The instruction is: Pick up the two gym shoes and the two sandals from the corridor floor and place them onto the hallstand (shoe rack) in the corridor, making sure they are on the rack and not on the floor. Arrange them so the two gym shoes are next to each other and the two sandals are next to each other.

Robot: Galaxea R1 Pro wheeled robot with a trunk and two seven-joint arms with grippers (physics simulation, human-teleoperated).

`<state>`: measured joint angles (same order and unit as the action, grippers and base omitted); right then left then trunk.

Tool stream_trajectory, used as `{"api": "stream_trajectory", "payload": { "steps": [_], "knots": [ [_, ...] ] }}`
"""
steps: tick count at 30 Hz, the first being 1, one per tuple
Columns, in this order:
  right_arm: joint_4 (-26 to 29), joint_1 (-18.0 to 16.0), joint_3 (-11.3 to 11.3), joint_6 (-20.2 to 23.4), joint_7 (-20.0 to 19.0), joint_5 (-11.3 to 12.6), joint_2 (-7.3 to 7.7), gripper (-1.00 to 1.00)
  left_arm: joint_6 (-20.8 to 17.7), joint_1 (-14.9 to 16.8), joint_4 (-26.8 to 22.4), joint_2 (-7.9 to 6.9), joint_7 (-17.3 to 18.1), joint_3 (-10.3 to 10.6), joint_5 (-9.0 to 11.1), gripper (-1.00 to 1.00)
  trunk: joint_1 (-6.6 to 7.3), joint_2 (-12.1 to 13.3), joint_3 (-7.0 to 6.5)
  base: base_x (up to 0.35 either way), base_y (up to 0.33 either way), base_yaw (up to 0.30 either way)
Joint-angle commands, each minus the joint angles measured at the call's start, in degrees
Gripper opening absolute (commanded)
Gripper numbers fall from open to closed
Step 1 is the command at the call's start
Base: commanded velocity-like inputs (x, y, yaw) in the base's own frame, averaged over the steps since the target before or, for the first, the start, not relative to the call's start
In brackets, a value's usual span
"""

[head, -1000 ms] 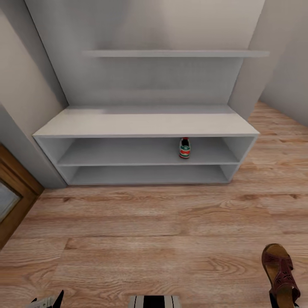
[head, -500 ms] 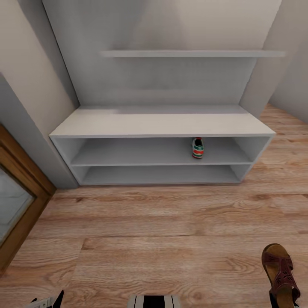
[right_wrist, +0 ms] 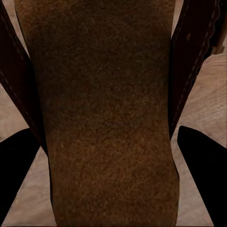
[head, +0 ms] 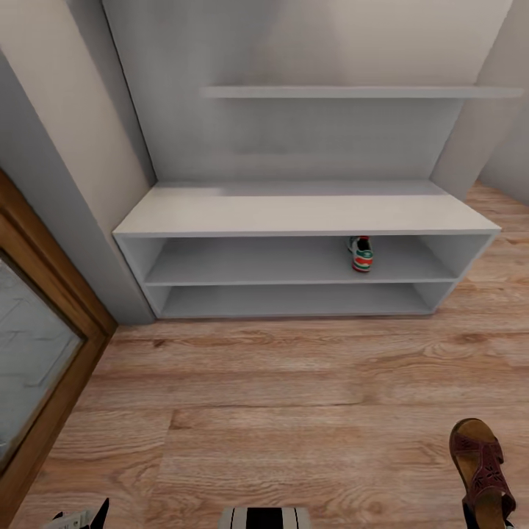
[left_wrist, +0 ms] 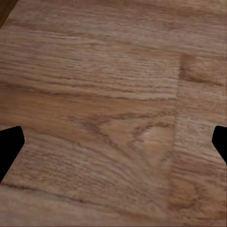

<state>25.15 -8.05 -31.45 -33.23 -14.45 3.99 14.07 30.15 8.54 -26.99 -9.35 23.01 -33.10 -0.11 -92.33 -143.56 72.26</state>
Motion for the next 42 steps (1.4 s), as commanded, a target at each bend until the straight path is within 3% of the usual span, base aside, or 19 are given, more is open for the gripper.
{"api": "stream_trajectory", "payload": {
  "steps": [1, 15, 17, 18, 21, 24, 27, 29, 30, 32, 34, 35, 39, 42],
  "knots": [
    [-0.02, -0.03, -0.28, -0.08, -0.67, 0.49, -0.01, -1.00, 0.09, 0.07, 0.10, 0.03, 0.54, -0.39, 0.00, 1.00, 0.01, -0.01, 0.04, 0.000, 0.276, 0.000],
    [0.06, -0.03, -0.31, -0.08, -0.67, 0.51, -0.01, -1.00, 0.02, 0.07, 0.17, 0.10, 0.72, -0.08, -0.26, 1.00, 0.01, -0.01, 0.04, 0.000, 0.072, 0.000],
    [-0.09, -0.03, -0.25, -0.06, -0.67, 0.45, -0.03, -1.00, 5.90, -0.01, 4.20, 0.10, 0.94, 0.21, -2.78, 1.00, 0.01, -0.01, 0.04, 0.000, 0.000, 0.000],
    [-0.55, -0.03, 0.51, 0.04, -0.68, 0.18, -0.52, -1.00, 14.93, -0.02, 7.92, 0.11, 0.71, 0.27, -3.84, 1.00, 0.01, -0.01, 0.04, 0.000, 0.000, 0.000],
    [-0.49, -0.03, 2.87, 0.15, -0.58, -0.33, -1.75, -1.00, 16.03, -0.02, 8.36, 0.15, 0.62, 0.19, -3.90, 1.00, 0.01, -0.01, 0.04, 0.000, 0.000, 0.000],
    [0.19, -0.11, 7.87, 0.82, 0.13, -2.39, -4.70, -1.00, 16.51, -0.02, 8.58, 0.14, 0.53, 0.11, -3.93, 1.00, 0.01, -0.01, 0.04, 0.000, 0.000, 0.000],
    [0.99, -0.49, 10.52, 3.07, 2.69, -4.17, -6.97, -1.00, 16.60, -0.02, 8.64, 0.13, 0.49, -0.01, -3.90, 1.00, 0.01, -0.01, 0.04, 0.000, 0.000, 0.000],
    [3.08, -1.71, 13.63, 9.49, 10.18, -7.48, -10.28, -1.00, 16.66, -0.02, 8.99, 0.08, 0.47, -0.22, -3.87, 1.00, 0.01, -0.01, 0.04, 0.000, 0.000, 0.000],
    [5.21, -2.79, 16.02, 14.99, 16.57, -10.14, -12.96, -1.00, 16.69, -0.02, 9.60, 0.03, 0.42, -0.30, -3.83, 1.00, 0.01, -0.01, 0.04, 0.000, 0.000, 0.000],
    [7.83, -4.19, 19.50, 21.61, 24.17, -12.98, -16.74, -1.00, 16.75, -0.02, 10.27, -0.01, 0.42, -0.35, -3.79, 1.00, 0.01, -0.01, 0.04, 0.000, 0.000, 0.000],
    [8.97, -4.88, 21.15, 24.25, 27.35, -13.86, -18.57, -1.00, 16.76, -0.02, 10.44, 0.01, 0.40, -0.37, -3.78, 1.00, 0.01, -0.01, 0.04, 0.000, 0.000, 0.000],
    [9.95, -5.60, 22.69, 26.43, 30.24, -14.42, -20.19, -1.00, 16.77, -0.02, 10.58, 0.02, 0.39, -0.37, -3.77, 1.00, 0.01, -0.01, 0.04, 0.000, 0.000, 0.000],
    [12.45, -8.62, 27.59, 32.47, 39.09, -15.20, -24.07, -1.00, 16.78, -0.02, 10.83, -0.12, 0.37, -0.45, -3.57, 1.00, 0.01, -0.01, 0.04, 0.000, 0.000, 0.000],
    [12.87, -9.82, 28.35, 33.57, 40.49, -15.13, -24.07, -1.00, 16.78, -0.02, 10.92, -0.16, 0.37, -0.47, -3.47, 1.00, 0.01, -0.01, 0.04, 0.000, 0.000, 0.000]
  ]
}}
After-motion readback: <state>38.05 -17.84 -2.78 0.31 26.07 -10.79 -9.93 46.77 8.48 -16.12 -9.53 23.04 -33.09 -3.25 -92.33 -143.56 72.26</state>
